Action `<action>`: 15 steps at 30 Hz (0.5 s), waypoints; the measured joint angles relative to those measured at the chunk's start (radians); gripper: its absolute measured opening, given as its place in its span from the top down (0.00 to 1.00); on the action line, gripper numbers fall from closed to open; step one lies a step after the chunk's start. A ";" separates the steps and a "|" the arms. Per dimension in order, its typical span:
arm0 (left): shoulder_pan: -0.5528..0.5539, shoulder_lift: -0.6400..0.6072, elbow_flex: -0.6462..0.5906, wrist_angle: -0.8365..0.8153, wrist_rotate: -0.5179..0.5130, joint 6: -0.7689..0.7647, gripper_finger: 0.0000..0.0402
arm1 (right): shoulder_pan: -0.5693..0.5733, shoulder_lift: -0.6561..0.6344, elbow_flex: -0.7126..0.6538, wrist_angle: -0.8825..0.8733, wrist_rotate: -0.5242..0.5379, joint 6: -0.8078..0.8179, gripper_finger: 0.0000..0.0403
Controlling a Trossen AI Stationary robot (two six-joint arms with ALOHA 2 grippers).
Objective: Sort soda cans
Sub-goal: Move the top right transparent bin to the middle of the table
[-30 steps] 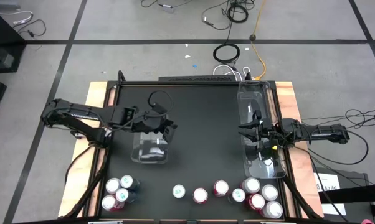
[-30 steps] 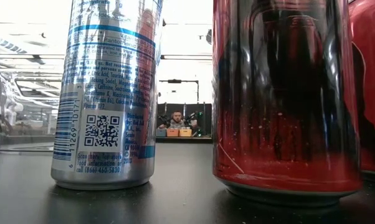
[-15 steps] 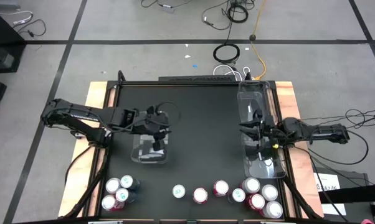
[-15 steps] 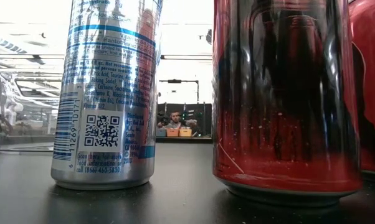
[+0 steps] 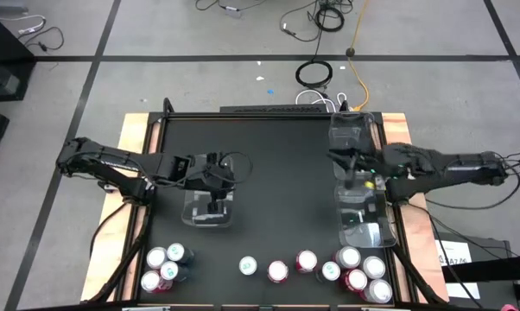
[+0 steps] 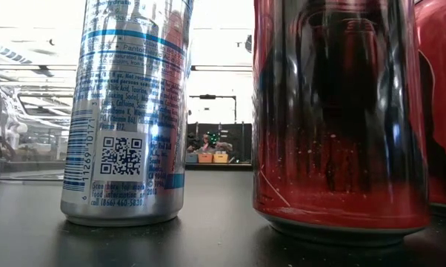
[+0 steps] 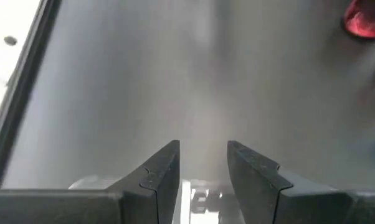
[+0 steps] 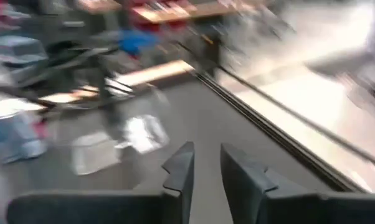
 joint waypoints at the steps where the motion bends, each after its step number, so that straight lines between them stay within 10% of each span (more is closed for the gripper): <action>1: -0.001 -0.008 -0.035 0.051 0.019 0.015 0.64 | -0.008 0.056 0.059 -0.065 0.022 0.043 0.87; 15: -0.003 -0.420 -0.469 0.514 0.123 -0.030 0.64 | -0.325 0.494 0.462 -0.689 -0.099 0.503 0.98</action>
